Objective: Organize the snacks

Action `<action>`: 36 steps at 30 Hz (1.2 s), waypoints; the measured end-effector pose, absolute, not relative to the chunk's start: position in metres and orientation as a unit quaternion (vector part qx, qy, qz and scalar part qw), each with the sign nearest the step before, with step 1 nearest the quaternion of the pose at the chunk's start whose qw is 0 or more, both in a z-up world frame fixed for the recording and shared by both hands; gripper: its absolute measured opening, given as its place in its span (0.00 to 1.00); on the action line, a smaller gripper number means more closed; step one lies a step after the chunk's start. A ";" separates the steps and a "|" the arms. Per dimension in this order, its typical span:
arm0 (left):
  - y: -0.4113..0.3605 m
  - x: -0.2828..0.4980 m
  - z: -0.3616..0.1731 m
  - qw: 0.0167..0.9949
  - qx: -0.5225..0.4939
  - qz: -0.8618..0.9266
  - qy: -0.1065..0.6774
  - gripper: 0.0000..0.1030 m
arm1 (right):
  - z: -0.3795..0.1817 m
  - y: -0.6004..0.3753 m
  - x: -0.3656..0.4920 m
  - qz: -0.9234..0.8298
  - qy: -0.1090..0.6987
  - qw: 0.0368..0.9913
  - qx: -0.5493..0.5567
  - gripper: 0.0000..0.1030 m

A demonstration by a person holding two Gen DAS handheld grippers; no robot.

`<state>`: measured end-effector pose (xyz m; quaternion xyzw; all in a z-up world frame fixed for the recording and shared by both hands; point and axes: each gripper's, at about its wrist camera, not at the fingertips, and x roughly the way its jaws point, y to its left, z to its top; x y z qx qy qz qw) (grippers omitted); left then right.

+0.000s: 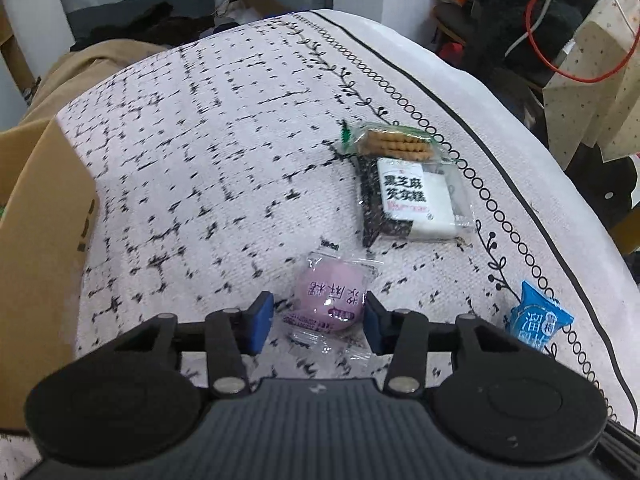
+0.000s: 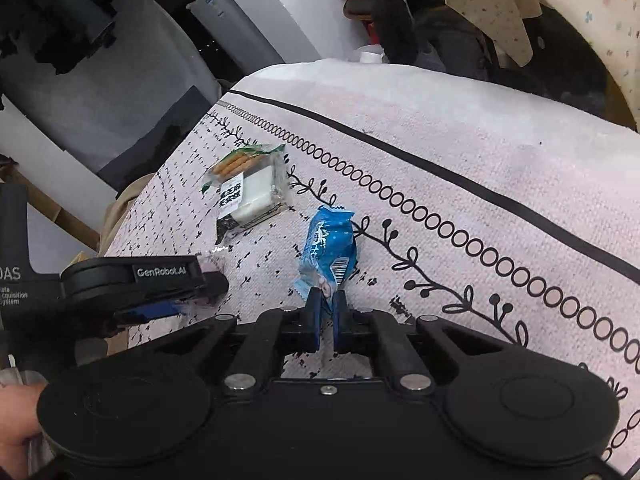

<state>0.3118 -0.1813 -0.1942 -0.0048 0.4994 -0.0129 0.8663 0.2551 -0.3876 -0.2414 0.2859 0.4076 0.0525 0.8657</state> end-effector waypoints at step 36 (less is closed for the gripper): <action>-0.131 0.270 -0.154 0.868 -0.060 -0.029 0.491 0.44 | -0.221 -0.368 0.232 0.022 0.420 0.855 0.303 0.44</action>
